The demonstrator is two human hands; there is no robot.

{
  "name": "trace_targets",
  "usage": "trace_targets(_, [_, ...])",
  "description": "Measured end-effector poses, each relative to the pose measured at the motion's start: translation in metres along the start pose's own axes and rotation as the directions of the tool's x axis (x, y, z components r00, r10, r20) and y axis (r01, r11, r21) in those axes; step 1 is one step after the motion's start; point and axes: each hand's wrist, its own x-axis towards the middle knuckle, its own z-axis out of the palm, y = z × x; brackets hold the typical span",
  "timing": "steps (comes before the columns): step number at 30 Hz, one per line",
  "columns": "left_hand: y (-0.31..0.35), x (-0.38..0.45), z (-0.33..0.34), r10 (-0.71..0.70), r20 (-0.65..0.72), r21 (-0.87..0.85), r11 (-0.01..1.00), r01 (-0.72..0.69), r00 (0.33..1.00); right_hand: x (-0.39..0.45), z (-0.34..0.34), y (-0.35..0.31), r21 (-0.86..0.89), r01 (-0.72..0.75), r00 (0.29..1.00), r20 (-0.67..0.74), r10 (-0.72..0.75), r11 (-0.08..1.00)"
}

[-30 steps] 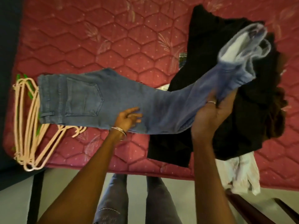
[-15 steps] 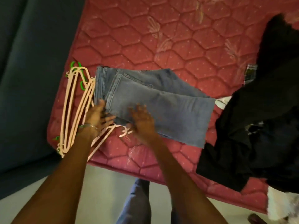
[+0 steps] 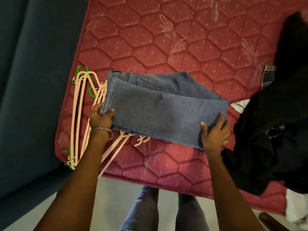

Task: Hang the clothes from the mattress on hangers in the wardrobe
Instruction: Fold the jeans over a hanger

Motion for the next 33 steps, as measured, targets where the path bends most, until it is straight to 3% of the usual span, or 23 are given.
trace_targets(5, [0.004,0.022,0.004,0.058,-0.037,0.176,0.983,-0.050,0.998,0.018,-0.010,0.017,0.176,0.050,0.998,0.016,-0.054,0.983])
trace_targets(9, [0.011,0.026,0.006,-0.054,0.147,0.374,0.927,-0.005,0.988,0.033,-0.018,0.018,0.302,-0.151,0.987,0.107,0.124,0.941])
trace_targets(15, [0.017,0.024,0.016,-0.026,0.100,0.574,0.818,-0.036,0.995,0.038,-0.023,0.018,0.406,-0.273,0.959,0.190,0.211,0.872])
trace_targets(20, [0.013,0.015,0.016,-0.149,0.053,0.401,0.909,0.116,0.987,0.044,-0.031,0.030,0.515,-0.294,0.931,0.345,0.119,0.805])
trace_targets(24, [0.008,0.017,0.015,-0.115,0.039,0.307,0.947,0.098,0.993,0.052,-0.042,0.023,0.626,-0.328,0.894,0.447,0.019,0.708])
trace_targets(26, [0.021,0.004,0.021,-0.032,0.010,0.357,0.934,0.027,0.999,0.053,-0.049,0.013,0.644,-0.306,0.902,0.431,-0.002,0.701])
trace_targets(29, [0.045,-0.023,0.029,0.120,-0.086,0.411,0.909,-0.075,0.989,0.056,-0.074,-0.001,0.697,-0.163,0.935,0.335,-0.115,0.698])
trace_targets(33, [0.078,-0.054,0.029,0.232,-0.001,0.027,0.972,-0.231,0.973,0.065,-0.134,0.000,0.764,0.009,0.958,0.178,-0.224,0.645])
